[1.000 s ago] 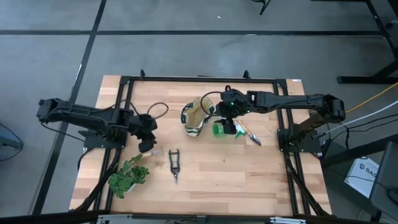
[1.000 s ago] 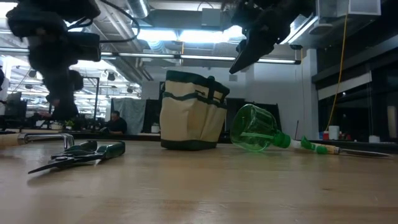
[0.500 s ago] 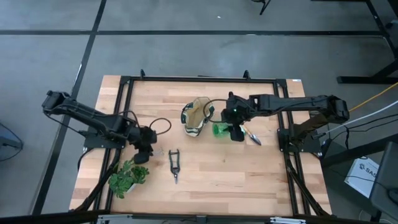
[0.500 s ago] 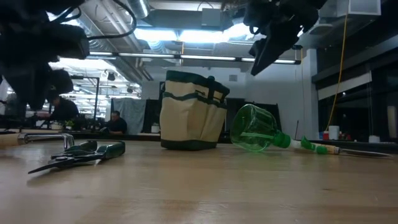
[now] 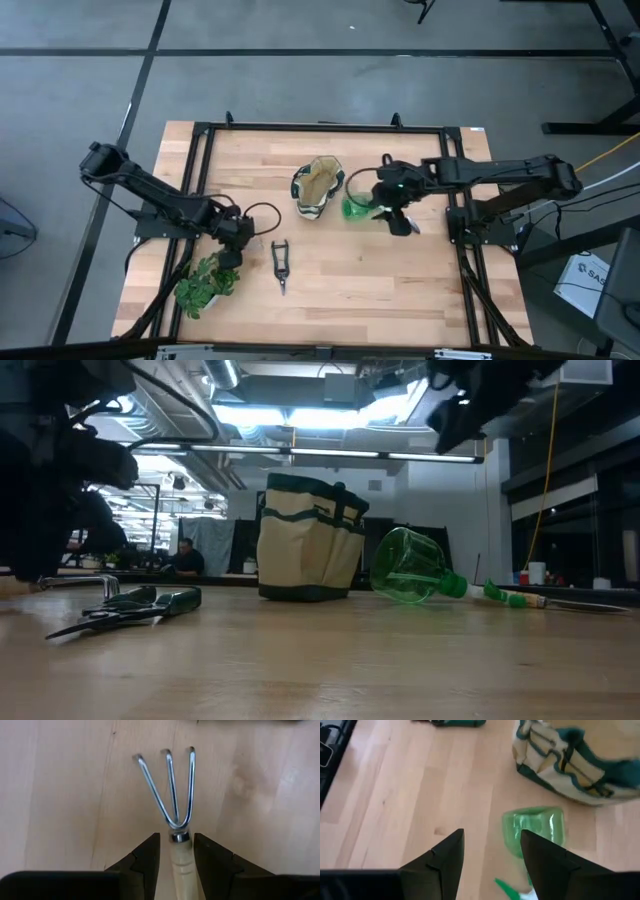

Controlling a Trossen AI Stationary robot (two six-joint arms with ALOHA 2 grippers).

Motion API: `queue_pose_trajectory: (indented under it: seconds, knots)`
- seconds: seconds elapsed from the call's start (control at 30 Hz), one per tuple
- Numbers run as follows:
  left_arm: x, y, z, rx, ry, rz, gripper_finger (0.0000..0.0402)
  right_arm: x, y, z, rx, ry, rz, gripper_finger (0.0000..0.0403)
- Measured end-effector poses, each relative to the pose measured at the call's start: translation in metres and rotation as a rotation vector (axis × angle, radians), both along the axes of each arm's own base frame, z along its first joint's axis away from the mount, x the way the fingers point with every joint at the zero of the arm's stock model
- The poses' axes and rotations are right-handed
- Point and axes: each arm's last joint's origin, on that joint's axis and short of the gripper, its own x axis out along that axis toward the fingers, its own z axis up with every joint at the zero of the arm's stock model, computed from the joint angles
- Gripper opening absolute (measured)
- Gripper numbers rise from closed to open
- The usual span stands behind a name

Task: Pick & Place Garden tools in Gardening bag
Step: Put the brown hand rake into the light brown gardening bag

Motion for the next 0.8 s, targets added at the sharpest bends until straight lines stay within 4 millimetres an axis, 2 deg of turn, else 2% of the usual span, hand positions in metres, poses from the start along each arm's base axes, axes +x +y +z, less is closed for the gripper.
queue_pose_trajectory:
  seconds: [0.13, 0.33, 0.57, 0.8]
  knots:
    - [0.001, -0.001, -0.003, -0.014, 0.023, -0.006, 0.0114, -0.02, 0.002, -0.007, 0.027, -0.1, -0.024, 0.0199]
    - [0.004, -0.002, -0.006, -0.023, 0.023, -0.008, 0.0114, -0.036, 0.001, -0.028, 0.056, -0.275, -0.048, 0.0199]
    - [0.007, -0.003, -0.013, -0.006, 0.05, -0.022, 0.011, -0.039, 0.001, -0.053, 0.062, -0.368, -0.047, 0.0199]
    - [0.009, -0.003, -0.016, 0.001, 0.067, -0.03, 0.0064, -0.039, 0.002, -0.062, 0.064, -0.416, -0.045, 0.0199]
